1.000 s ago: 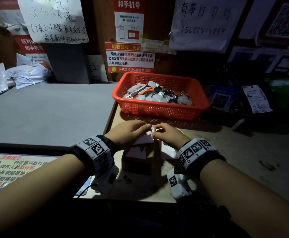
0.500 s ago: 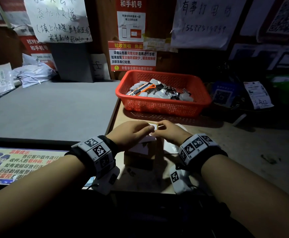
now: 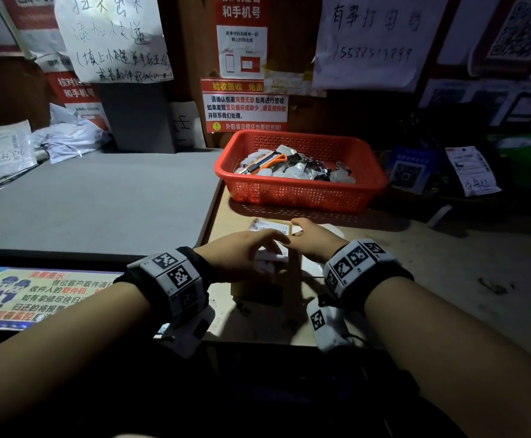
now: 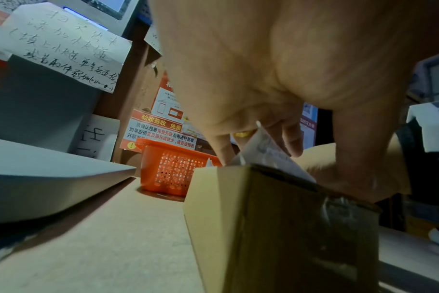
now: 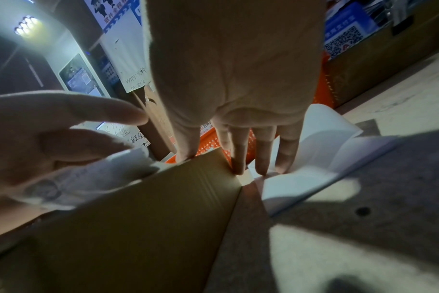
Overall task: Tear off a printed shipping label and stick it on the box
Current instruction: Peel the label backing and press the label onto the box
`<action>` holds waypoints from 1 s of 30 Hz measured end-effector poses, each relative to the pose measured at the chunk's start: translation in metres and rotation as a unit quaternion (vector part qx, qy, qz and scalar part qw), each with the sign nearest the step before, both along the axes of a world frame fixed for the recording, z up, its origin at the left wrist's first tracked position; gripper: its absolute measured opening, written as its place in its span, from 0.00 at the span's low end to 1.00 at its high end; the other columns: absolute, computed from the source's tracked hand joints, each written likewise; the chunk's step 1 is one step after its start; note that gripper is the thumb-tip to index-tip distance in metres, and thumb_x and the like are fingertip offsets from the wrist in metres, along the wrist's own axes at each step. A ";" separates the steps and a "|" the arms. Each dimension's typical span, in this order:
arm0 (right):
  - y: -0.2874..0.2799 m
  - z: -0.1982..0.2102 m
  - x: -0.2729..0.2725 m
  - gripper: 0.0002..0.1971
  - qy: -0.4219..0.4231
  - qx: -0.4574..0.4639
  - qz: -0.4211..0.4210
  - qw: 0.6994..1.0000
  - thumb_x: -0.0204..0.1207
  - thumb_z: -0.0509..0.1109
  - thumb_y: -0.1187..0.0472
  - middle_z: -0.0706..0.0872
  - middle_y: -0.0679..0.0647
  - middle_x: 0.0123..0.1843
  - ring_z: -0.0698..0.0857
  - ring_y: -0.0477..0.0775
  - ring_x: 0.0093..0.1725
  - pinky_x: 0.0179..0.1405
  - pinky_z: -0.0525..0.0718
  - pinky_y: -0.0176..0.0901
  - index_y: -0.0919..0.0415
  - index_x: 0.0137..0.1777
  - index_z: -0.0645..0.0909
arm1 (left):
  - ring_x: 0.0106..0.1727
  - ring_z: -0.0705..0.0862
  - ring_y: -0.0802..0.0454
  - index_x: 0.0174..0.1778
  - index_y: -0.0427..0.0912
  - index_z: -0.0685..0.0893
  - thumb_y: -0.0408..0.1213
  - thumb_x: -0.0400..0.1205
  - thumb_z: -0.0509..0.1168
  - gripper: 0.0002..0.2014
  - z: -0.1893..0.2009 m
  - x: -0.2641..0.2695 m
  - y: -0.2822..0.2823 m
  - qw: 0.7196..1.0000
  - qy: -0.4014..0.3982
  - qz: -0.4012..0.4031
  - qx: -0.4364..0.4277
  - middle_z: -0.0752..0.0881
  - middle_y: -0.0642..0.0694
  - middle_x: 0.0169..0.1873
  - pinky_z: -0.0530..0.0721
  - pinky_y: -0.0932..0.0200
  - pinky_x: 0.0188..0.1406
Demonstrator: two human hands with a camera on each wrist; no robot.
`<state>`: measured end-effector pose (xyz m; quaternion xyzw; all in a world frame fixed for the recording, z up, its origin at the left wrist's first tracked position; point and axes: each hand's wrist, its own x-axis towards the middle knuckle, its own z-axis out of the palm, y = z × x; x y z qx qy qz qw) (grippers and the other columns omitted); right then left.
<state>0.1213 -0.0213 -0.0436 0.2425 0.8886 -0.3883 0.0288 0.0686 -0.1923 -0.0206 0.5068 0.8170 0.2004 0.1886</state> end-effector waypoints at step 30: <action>0.016 -0.006 0.008 0.40 -0.022 -0.016 0.007 1.000 0.71 0.76 0.49 0.75 0.55 0.75 0.76 0.53 0.66 0.53 0.72 0.41 0.53 0.80 0.61 | 0.58 0.78 0.49 0.63 0.40 0.77 0.44 0.70 0.76 0.28 -0.020 -0.006 0.016 0.993 0.065 0.060 0.081 0.80 0.44 0.60 0.68 0.67 0.46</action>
